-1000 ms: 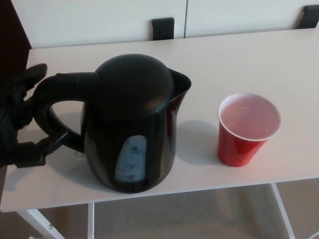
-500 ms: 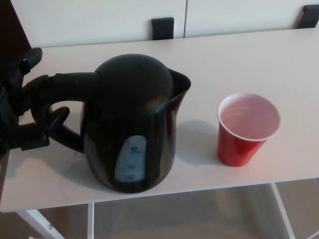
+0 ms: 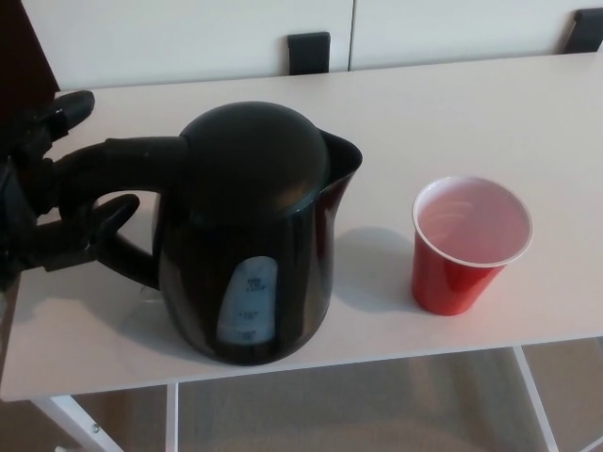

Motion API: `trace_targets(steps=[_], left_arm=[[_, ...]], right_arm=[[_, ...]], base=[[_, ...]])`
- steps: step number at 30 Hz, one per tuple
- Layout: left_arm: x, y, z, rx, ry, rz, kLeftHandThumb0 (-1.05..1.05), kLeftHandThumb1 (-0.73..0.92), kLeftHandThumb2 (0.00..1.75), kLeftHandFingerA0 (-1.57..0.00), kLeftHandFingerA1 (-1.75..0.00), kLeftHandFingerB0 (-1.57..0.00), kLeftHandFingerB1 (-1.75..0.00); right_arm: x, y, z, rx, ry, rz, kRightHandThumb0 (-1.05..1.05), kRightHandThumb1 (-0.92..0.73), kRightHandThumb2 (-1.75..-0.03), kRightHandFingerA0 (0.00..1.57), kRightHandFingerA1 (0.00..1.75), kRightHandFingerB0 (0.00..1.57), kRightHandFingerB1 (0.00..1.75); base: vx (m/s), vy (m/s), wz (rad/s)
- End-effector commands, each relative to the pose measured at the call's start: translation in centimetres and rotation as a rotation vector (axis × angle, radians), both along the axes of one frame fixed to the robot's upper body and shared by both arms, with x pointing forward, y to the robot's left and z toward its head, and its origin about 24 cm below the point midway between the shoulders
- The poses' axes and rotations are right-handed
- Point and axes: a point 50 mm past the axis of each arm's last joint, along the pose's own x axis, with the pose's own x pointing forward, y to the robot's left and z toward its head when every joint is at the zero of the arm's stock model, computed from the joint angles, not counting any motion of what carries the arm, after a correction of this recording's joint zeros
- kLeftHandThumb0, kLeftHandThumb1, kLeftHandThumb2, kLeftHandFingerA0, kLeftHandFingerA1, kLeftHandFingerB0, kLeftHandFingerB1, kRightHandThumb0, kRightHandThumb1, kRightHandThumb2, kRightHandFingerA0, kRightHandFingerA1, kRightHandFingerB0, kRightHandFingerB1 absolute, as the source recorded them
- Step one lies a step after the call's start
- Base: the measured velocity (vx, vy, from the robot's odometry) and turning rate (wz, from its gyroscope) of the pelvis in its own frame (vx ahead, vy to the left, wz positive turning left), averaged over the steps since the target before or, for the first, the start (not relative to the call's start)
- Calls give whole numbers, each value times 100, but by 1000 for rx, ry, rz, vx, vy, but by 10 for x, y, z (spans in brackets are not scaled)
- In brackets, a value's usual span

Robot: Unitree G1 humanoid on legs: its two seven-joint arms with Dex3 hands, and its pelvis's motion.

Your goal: The robot walk towards a table in front and uses its left hand to pick up the pot from the base and pour water to the cup on the right hand side

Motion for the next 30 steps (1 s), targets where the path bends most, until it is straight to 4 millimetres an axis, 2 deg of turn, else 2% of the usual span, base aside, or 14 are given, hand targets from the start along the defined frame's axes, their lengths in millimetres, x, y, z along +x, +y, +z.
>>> trace_targets(steps=[1, 9, 14, 15, 18, 19, 20, 21, 24, 25, 27, 28, 29, 30], left_arm=[[3, -2, -1, 38, 23, 3, -31, 38, 57, -35, -43, -33, -39], [4, -7, -3, 74, 31, -8, -31, 39, 58, -37, -44, -34, -39], [13, -14, -6, 233, 62, -47, -35, 40, 60, -47, -45, -36, -38], [18, -17, -6, 282, 66, -62, -18, 53, 56, -80, -49, -42, -34], [21, -19, -7, 307, 68, -69, -18, 53, 56, -80, -49, -42, -34], [25, -21, -8, 333, 86, -80, -18, 72, 62, -112, -54, -51, -36], [27, -22, -8, 345, 94, -84, -18, 72, 62, -112, -54, -51, -36], [29, -26, -8, 346, 93, -102, -20, 74, 64, -136, -66, -67, -42], [30, -27, -8, 348, 93, -103, -20, 74, 64, -136, -66, -67, -42], [29, -33, -9, 324, 85, -118, -16, 74, 62, -127, -106, -85, -49], [29, -36, -9, 314, 81, -124, -16, 74, 62, -127, -106, -85, -49], [27, -37, -11, 313, 67, -130, -9, 71, 71, -118, -109, -103, -72], [26, -39, -13, 311, 49, -138, -9, 71, 71, -118, -109, -103, -72], [25, -40, -15, 302, 52, -133, -6, 69, 75, -114, -115, -99, -94]], right_arm=[[4, -3, 3, -27, -16, 8, -25, -57, -56, 68, 50, 59, 46], [5, -4, 3, -41, 2, 7, -27, -55, -56, 70, 50, 58, 45], [8, -5, 4, -53, 0, 31, -29, -57, -56, 66, 49, 57, 45], [9, -5, 4, -54, -2, 27, -29, -55, -56, 67, 49, 58, 45], [9, -4, 4, -54, -2, 26, -29, -55, -56, 67, 49, 58, 45], [11, -4, 4, -58, -3, 23, -29, -54, -55, 67, 49, 58, 45], [12, -4, 5, -59, -4, 21, -29, -54, -55, 67, 49, 58, 45], [13, -4, 5, -57, -9, 19, -28, -55, -55, 67, 48, 59, 45], [14, -4, 5, -57, -9, 19, -28, -55, -55, 67, 48, 59, 45], [16, -4, 6, -63, -14, 30, -27, -54, -55, 67, 48, 58, 45], [17, -5, 6, -66, -16, 35, -27, -54, -55, 67, 48, 58, 45], [18, -4, 7, -67, -17, 41, -28, -55, -56, 65, 48, 58, 44], [19, -4, 7, -68, -19, 49, -28, -55, -56, 65, 48, 58, 44], [19, -4, 7, -75, -15, 58, -29, -55, -56, 68, 48, 59, 45]], base=[[0, 0, 0], [0, 0, 0], [0, 0, 0], [0, 0, 0], [0, 0, 0], [0, 0, 0], [0, 0, 0], [0, 0, 0], [0, 0, 0], [0, 0, 0], [0, 0, 0], [0, 0, 0], [0, 0, 0], [0, 0, 0]])
